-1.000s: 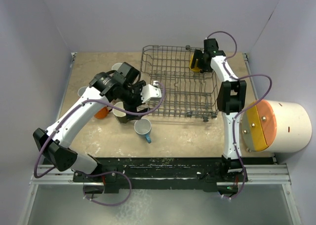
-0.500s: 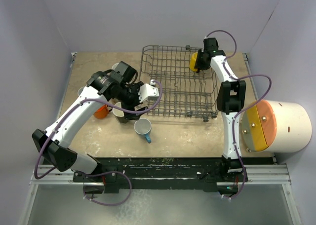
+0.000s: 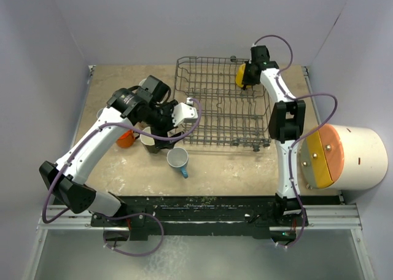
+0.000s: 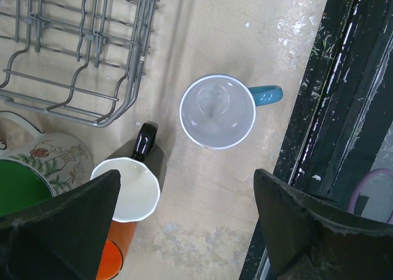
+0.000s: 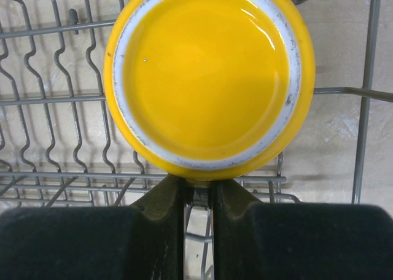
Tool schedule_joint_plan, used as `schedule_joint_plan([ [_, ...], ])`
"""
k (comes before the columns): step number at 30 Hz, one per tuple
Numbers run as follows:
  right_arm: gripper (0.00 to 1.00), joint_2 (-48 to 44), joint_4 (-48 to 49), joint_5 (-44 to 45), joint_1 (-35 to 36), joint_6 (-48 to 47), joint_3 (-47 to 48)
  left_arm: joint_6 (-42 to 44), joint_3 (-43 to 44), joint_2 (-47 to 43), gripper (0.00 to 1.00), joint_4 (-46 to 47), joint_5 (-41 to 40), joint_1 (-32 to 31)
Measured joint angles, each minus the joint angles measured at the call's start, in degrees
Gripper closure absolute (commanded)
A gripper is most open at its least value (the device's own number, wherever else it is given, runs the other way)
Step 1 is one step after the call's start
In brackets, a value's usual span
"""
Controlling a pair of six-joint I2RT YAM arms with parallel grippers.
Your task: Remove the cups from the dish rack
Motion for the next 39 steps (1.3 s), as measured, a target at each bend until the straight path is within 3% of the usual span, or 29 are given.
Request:
schedule_joint_plan([
  [5, 1.00, -3.6, -2.0, 0.4, 0.3, -0.2, 0.0, 0.0, 0.0, -0.5, 0.00, 0.4, -0.8, 0.0],
  [12, 1.00, -17.0, -2.4, -1.3, 1.7, -0.1, -2.8, 0.7, -5.9, -7.1, 0.01, 4.9, -2.8, 0.0],
  [18, 1.00, -38.1, 0.9, -8.1, 5.3, 3.1, -21.2, 2.1, -10.1, -12.3, 0.01, 9.3, -5.0, 0.0],
  [24, 1.00, -53.7, 8.6, -18.8, 14.5, 12.1, -42.3, 3.8, -13.1, -16.3, 0.01, 14.7, -5.7, 0.0],
  [31, 1.00, -69.7, 23.0, -27.9, 22.0, 30.5, -66.2, 9.3, -19.5, -27.7, 0.01, 23.6, -3.8, 0.0],
  [39, 1.00, -79.3, 44.2, -29.4, 29.8, 49.4, -81.3, 17.1, -24.5, -35.5, 0.06, 31.3, 1.1, 0.0],
])
